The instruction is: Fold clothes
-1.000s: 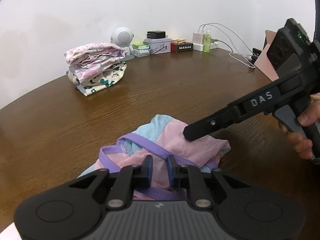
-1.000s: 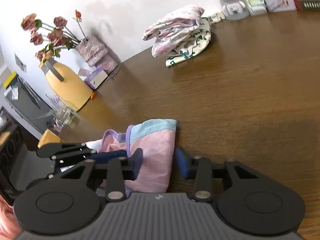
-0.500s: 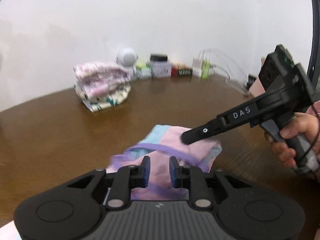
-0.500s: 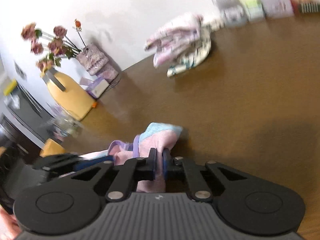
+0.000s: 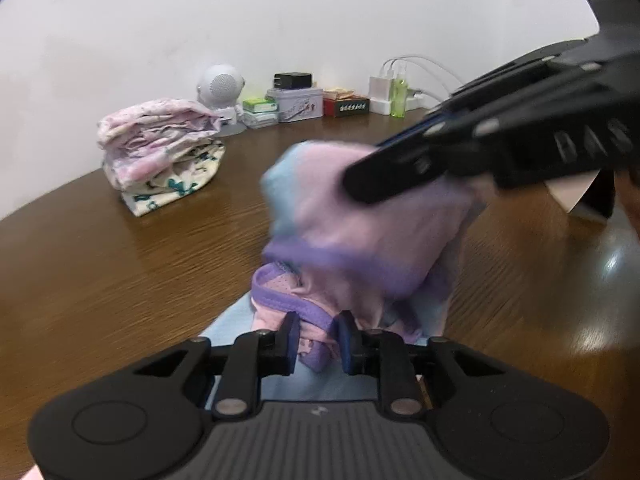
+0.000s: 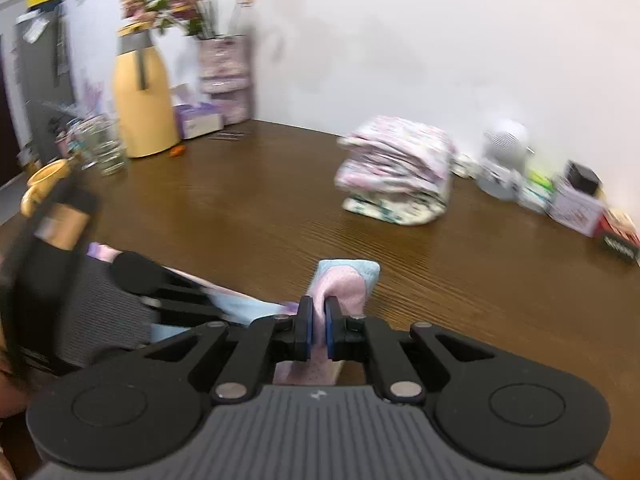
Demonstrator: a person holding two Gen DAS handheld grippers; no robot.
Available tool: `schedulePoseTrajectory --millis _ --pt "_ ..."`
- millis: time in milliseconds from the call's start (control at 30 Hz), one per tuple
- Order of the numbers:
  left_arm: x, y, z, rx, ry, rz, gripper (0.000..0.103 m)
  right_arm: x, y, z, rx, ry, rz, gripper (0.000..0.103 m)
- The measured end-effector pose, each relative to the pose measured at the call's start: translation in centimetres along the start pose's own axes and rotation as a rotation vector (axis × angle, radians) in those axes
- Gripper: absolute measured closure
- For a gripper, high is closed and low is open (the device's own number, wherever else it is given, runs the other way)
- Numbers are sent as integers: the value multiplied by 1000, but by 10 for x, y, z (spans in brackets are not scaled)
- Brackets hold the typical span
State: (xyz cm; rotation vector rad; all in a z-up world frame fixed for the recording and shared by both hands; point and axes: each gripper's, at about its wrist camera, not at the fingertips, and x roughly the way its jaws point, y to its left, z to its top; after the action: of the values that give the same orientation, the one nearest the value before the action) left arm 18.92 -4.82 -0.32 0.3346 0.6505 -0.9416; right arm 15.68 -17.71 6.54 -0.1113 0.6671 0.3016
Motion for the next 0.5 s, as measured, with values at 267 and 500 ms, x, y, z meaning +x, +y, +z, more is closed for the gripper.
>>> schedulePoseTrajectory --millis 267,500 --pt "-84 28 -41 -94 -88 97 71 19 47 8 -76 19 102 97" --pt "-116 48 -81 -220 -87 177 71 54 71 -5 -51 72 133 97"
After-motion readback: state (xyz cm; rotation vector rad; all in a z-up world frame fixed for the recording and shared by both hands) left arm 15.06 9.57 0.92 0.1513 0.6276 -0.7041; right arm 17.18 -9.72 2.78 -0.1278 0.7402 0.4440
